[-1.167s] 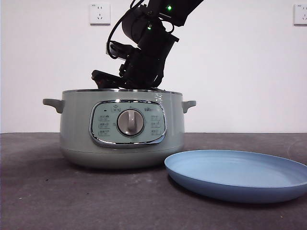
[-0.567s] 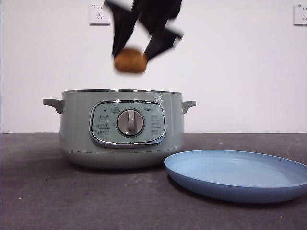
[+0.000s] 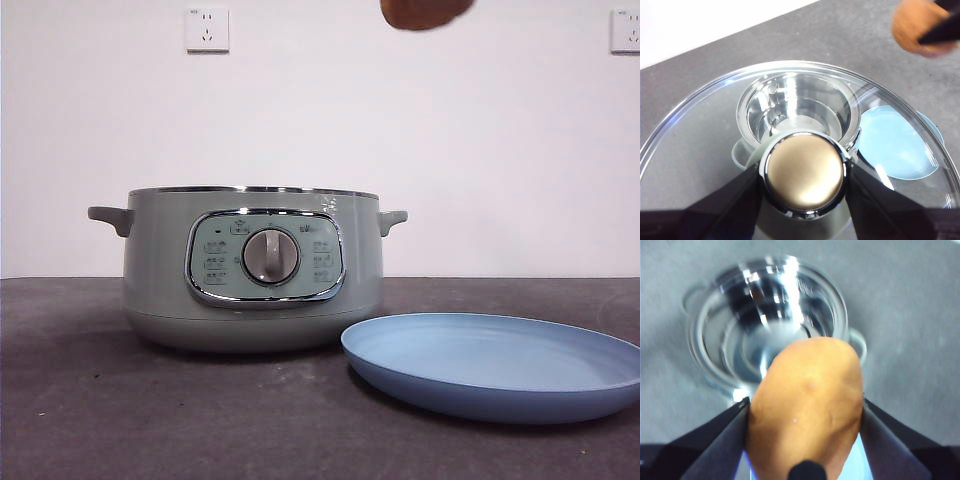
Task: Take the potato out from the steamer,put the potato on the plate,close the lid
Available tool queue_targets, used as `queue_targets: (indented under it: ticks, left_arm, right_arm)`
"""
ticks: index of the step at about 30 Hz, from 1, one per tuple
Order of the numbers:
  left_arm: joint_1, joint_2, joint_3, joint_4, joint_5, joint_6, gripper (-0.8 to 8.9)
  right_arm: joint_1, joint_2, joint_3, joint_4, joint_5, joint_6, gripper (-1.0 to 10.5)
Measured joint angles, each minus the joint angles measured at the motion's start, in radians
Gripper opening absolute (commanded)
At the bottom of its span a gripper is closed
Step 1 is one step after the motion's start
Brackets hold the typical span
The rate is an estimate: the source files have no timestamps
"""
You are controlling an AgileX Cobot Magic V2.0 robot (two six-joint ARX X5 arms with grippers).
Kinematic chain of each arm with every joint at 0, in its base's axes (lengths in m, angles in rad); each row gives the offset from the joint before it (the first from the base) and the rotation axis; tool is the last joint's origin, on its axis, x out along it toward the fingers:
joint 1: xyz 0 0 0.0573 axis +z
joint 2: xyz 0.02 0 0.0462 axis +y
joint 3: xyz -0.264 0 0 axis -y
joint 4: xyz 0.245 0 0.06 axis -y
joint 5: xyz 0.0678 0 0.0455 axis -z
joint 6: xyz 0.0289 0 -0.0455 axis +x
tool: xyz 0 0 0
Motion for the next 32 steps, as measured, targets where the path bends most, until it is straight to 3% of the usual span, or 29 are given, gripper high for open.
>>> queue_targets:
  ticks: [7, 16, 26, 32]
  left_arm:
    - [0.000, 0.010, 0.000, 0.015, 0.021, 0.000, -0.09]
    - [0.000, 0.012, 0.000, 0.018, 0.024, 0.000, -0.09]
    - [0.000, 0.012, 0.000, 0.018, 0.041, 0.000, -0.09]
    - [0.000, 0.012, 0.000, 0.019, 0.047, 0.000, -0.09]
  right_arm:
    - [-0.029, -0.124, -0.403, 0.215, -0.002, 0.017, -0.1]
    - [-0.043, -0.125, -0.776, 0.523, -0.008, 0.071, -0.1]
    - [-0.058, -0.116, -0.973, 0.744, -0.008, 0.084, -0.1]
    - [-0.059, -0.090, -1.015, 0.777, -0.008, 0.091, -0.1]
